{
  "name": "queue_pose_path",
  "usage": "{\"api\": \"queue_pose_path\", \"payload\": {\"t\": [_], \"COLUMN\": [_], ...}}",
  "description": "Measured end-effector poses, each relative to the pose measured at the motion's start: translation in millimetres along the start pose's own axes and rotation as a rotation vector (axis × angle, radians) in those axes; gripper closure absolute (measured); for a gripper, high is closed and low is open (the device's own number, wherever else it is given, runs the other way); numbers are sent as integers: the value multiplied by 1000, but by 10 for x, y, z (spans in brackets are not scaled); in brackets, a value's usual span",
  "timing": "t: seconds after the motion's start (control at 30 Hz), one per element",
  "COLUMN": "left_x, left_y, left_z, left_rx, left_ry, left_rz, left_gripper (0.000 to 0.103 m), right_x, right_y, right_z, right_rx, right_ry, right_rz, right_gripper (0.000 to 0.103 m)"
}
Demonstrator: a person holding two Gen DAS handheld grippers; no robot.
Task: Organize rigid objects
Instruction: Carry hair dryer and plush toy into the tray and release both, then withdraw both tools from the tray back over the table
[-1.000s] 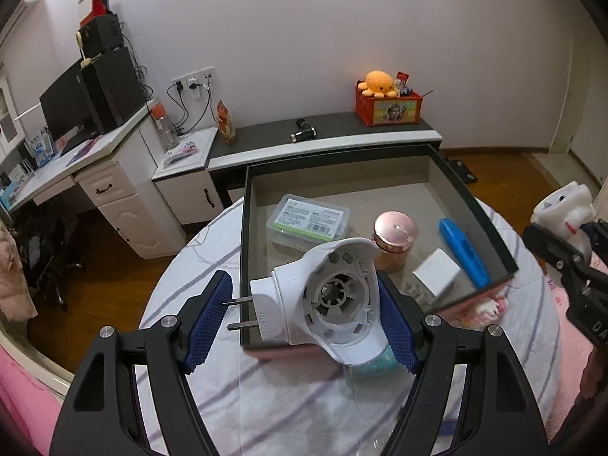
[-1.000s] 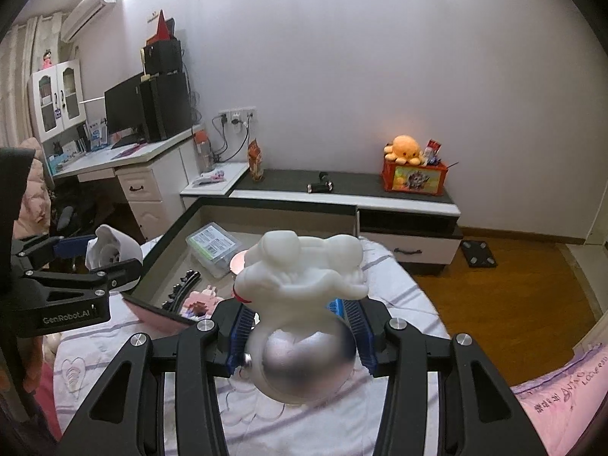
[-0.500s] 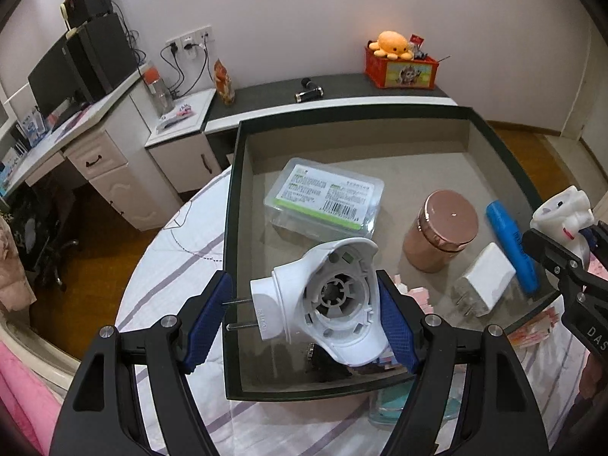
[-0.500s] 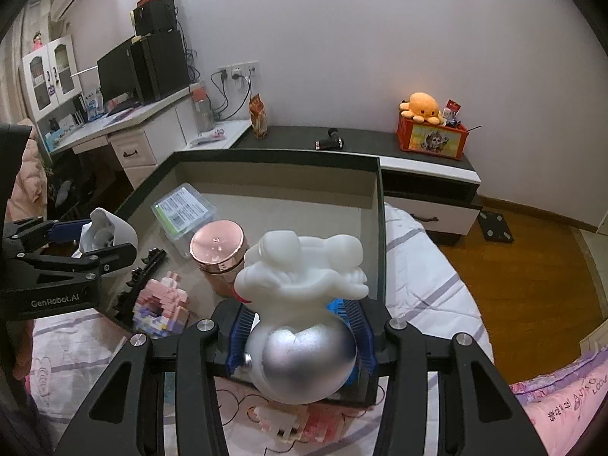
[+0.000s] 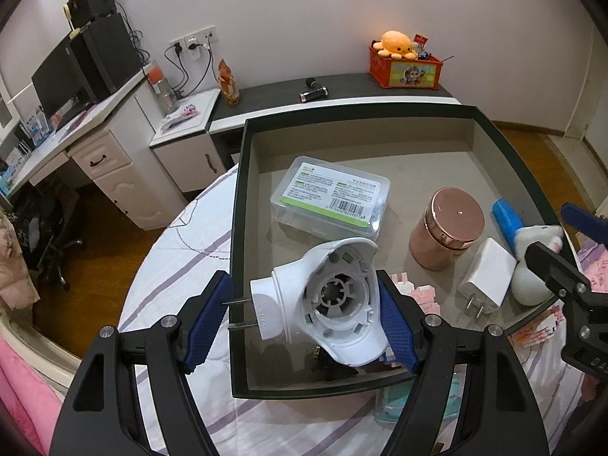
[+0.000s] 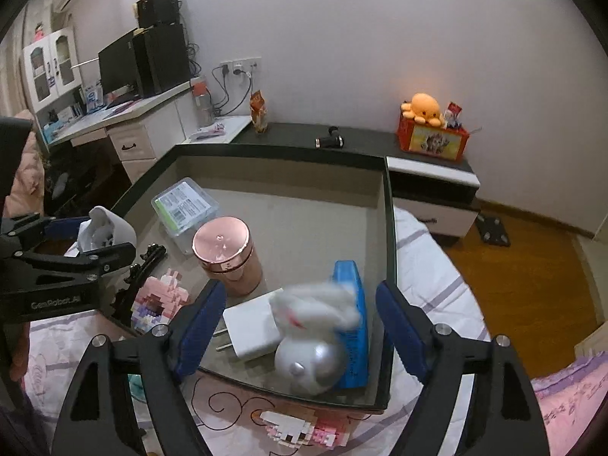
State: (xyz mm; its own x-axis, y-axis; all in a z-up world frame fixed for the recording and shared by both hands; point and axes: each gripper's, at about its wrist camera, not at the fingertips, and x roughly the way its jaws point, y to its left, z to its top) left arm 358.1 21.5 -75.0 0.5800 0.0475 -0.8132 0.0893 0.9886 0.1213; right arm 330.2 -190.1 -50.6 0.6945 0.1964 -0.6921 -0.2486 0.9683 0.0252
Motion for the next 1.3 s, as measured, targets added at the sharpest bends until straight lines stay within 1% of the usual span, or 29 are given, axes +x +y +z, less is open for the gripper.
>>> {"api": "queue_pose_path", "payload": {"t": [0.07, 0.13, 0.17, 0.27, 0.4, 0.63, 0.73, 0.97, 1.07, 1.23, 1.3], "left_x": [12, 24, 19, 14, 13, -2, -59, -349, -500, -783, -932], "left_y": [-19, -14, -12, -10, 5, -9, 5, 26, 36, 74, 79], "left_z": [1, 2, 3, 7, 7, -10, -43, -111, -181, -374, -473], "left_rx": [16, 10, 8, 8, 2, -3, -10, -30, -39, -69, -76], "left_ry": [14, 26, 21, 20, 26, 33, 29, -14, -31, -54, -76], "left_rz": [5, 9, 14, 29, 27, 50, 38, 28, 22, 6, 4], "left_gripper": [25, 15, 14, 14, 14, 14, 14, 12, 11, 10, 10], "right_x": [-6, 5, 18, 39, 34, -25, -94, -364, -554, -880, -1022], "right_y": [11, 15, 20, 24, 22, 1, -5, 48, 83, 162, 204], "right_z": [2, -1, -4, -5, -16, -18, -16, -32, -65, -159, -237], "right_rx": [-5, -6, -6, -7, -4, 8, 11, 8, 4, 0, -2], "right_ry": [1, 6, 9, 20, 17, 14, 5, -25, -47, -90, -108], "right_rz": [6, 6, 5, 11, 9, 6, -1, -20, -27, -46, -59], "right_gripper": [20, 20, 20, 20, 20, 20, 20, 20, 20, 20, 20]}}
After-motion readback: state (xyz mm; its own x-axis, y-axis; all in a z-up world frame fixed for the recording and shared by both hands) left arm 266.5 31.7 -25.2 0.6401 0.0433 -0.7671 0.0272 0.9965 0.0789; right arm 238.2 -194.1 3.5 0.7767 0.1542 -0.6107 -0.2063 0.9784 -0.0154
